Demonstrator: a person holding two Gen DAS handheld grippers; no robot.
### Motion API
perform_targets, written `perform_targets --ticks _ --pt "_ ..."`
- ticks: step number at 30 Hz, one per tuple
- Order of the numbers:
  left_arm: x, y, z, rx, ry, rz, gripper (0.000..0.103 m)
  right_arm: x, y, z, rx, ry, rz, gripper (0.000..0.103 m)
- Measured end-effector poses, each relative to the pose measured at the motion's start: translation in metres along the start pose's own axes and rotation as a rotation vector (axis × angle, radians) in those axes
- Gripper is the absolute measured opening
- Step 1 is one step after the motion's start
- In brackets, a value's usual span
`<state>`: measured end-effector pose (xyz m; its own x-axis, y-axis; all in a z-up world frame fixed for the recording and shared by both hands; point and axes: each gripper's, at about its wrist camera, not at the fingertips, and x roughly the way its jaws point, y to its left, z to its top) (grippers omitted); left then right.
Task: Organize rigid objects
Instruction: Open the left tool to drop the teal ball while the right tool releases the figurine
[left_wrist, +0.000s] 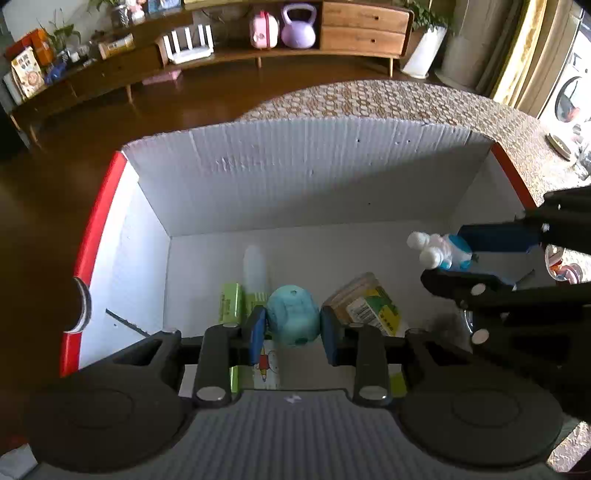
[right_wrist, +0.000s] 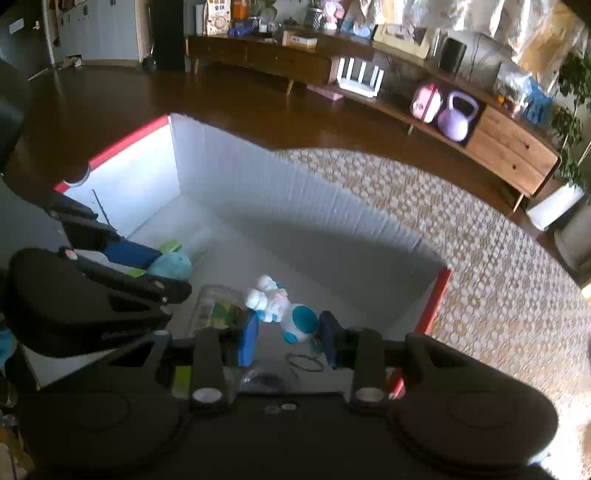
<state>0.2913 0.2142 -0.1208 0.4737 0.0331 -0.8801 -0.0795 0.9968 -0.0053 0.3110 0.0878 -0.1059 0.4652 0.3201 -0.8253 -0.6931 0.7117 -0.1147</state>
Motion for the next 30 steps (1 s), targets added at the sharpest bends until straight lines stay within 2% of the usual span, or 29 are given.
perform_targets --ticks 5,15,20,30 --pt "0.004 0.0 0.003 0.006 0.053 0.0 0.031 -0.003 0.006 -0.003 -0.014 0.005 -0.004 0.036" --pt "0.001 -0.004 0.003 0.019 0.054 0.022 0.031 -0.01 0.002 0.0 -0.01 -0.011 -0.009 0.038" --pt "-0.001 -0.005 0.005 0.019 0.043 0.035 0.031 -0.02 -0.001 -0.001 -0.007 -0.032 -0.008 0.043" --pt "-0.029 -0.015 0.0 0.032 -0.004 0.045 0.031 -0.061 -0.011 -0.007 0.035 -0.097 0.016 0.045"
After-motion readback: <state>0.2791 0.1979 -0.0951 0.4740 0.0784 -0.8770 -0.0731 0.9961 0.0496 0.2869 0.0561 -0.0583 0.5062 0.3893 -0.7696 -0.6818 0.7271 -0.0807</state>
